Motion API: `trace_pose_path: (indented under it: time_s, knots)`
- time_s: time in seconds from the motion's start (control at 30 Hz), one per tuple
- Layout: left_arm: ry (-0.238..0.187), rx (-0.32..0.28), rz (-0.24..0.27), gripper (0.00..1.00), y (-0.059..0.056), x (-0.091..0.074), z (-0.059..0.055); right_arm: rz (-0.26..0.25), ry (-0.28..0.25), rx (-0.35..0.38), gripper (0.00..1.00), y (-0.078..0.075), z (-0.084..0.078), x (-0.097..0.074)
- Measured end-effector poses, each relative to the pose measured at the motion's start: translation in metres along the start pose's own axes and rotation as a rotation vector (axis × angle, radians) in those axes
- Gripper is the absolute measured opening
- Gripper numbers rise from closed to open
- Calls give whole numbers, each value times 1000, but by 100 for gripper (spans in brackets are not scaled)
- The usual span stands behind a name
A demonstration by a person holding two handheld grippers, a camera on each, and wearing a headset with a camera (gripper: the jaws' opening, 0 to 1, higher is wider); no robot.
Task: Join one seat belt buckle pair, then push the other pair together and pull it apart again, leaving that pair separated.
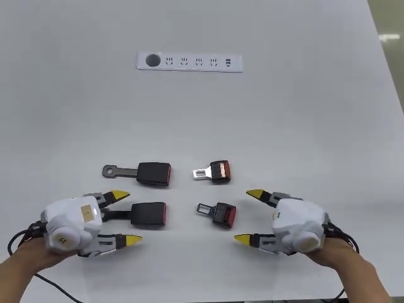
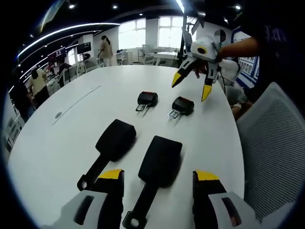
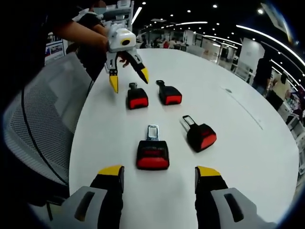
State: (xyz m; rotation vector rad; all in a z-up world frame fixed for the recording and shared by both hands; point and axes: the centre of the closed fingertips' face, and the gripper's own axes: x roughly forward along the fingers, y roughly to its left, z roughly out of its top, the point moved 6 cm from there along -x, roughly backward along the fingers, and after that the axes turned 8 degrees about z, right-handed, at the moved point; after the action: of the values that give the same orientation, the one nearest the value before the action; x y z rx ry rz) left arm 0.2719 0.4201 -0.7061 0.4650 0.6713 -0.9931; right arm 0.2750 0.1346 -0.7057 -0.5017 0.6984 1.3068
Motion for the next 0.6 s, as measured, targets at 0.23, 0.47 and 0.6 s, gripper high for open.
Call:
trace_pose_path:
  time_s: [0.23,0.47,0.6]
  knots:
    - [29,45,-42,53,-2,9,-2,30,22,-30,52,-1,2,8]
    - [49,83,-74,46,-1,15,-3,55,41,-52,47,0,3,16]
    - [64,112,-90,43,-1,19,-2,63,54,-62,44,1,2,19]
